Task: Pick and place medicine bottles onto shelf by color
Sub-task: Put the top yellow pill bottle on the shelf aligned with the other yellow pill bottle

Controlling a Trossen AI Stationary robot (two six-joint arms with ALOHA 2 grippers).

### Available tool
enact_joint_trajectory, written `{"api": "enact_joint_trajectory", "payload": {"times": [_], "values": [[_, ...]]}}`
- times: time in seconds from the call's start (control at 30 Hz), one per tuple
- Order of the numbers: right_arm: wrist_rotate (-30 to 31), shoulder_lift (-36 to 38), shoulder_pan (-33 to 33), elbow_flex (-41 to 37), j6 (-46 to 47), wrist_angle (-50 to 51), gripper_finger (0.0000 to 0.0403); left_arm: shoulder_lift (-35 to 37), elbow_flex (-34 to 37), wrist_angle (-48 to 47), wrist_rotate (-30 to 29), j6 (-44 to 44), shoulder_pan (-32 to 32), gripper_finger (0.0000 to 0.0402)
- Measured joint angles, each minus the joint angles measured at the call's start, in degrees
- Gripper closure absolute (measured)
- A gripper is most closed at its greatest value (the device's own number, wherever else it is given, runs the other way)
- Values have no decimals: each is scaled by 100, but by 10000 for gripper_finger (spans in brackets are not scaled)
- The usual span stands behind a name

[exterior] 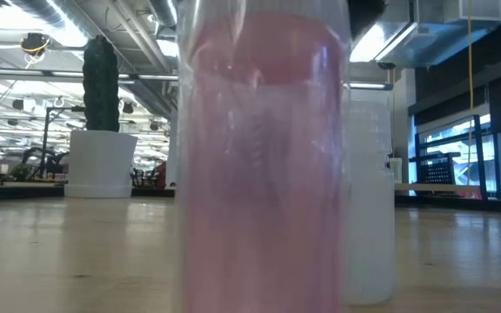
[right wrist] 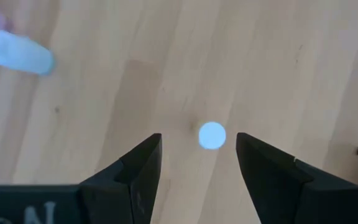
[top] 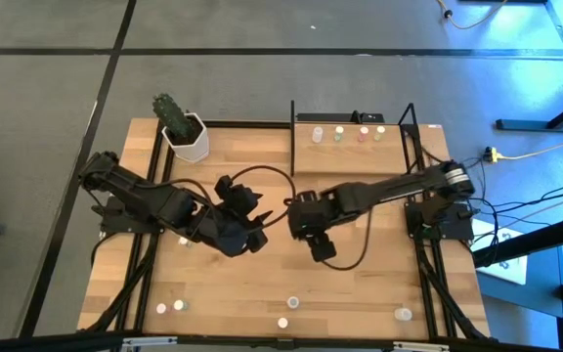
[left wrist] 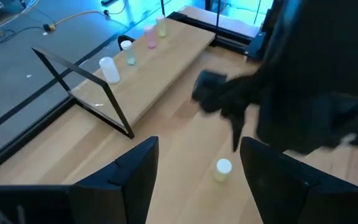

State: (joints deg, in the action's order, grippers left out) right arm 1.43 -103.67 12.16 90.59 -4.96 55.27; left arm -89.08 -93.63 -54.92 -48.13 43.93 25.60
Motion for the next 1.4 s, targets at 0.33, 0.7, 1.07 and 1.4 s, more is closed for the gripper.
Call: {"api": "enact_joint_trajectory", "payload": {"times": [0.33, 0.7, 1.07, 1.4], "values": [[-2, -618, -103, 1, -163, -57, 194, 0, 0, 5, -92, 118, 187, 182], [-531, -869, -480, 2, 11, -363, 194, 0, 0, 9, -92, 119, 180, 182], [-614, -923, -710, 2, 169, -358, 194, 0, 0, 7, -92, 118, 180, 182], [-614, -927, -708, 2, 381, -297, 194, 0, 2, 7, -90, 110, 181, 182]]}}
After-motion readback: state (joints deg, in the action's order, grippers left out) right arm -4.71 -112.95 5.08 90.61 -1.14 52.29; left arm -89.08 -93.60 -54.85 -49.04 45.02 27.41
